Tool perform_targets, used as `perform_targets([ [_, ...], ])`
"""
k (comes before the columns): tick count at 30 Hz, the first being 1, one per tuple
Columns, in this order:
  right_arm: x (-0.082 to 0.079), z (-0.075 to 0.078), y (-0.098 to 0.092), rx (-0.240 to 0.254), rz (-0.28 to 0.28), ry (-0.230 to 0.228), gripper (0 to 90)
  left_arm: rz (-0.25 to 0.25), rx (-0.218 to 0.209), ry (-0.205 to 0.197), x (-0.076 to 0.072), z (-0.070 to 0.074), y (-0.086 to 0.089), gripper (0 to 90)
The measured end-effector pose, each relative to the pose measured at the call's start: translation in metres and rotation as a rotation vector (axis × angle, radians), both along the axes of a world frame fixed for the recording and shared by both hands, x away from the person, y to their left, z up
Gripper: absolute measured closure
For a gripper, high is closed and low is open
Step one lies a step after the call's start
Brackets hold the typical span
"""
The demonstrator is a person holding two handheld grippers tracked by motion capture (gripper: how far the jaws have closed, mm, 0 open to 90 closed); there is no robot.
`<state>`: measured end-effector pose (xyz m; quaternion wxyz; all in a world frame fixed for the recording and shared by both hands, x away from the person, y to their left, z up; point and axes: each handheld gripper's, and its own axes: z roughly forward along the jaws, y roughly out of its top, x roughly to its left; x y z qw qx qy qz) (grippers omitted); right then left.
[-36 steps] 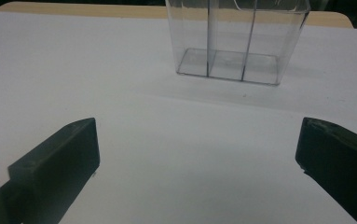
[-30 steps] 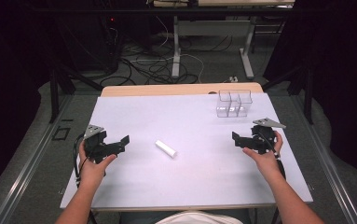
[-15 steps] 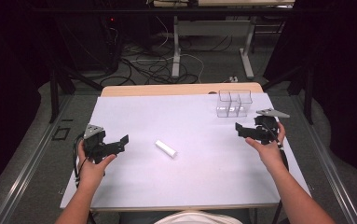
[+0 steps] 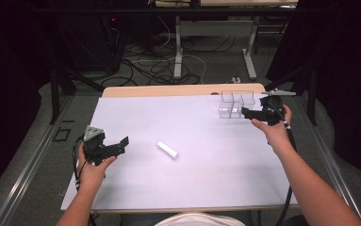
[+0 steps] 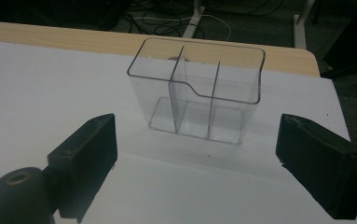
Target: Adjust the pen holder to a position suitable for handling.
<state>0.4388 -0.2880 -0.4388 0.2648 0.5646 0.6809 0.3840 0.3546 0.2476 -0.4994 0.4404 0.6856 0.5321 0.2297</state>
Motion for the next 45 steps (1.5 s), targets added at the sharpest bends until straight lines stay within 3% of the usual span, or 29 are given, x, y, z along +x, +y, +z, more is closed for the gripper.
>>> perform_targets([
  [4,0.017,0.010,-0.001,-0.003,-0.012,0.045,14.9,-0.008,-0.003,-0.006,-0.002,0.001,0.000,1.3],
  [15,0.046,0.019,0.001,-0.032,-0.027,0.086,16.4,-0.004,-0.008,-0.004,-0.004,0.000,0.001,1.3],
  [22,0.068,0.013,-0.001,-0.027,-0.064,0.131,22.5,-0.001,0.005,0.000,-0.004,-0.001,0.001,1.2],
  [27,0.084,0.005,-0.006,-0.027,-0.102,0.154,32.3,-0.001,0.003,-0.003,-0.004,-0.001,0.000,1.3],
  [35,0.101,-0.008,-0.013,-0.048,-0.147,0.179,39.5,-0.003,0.007,0.003,-0.004,-0.003,0.000,1.3],
  [45,0.113,-0.022,-0.023,-0.034,-0.187,0.219,46.9,0.000,0.011,0.016,-0.003,-0.004,0.000,1.3],
])
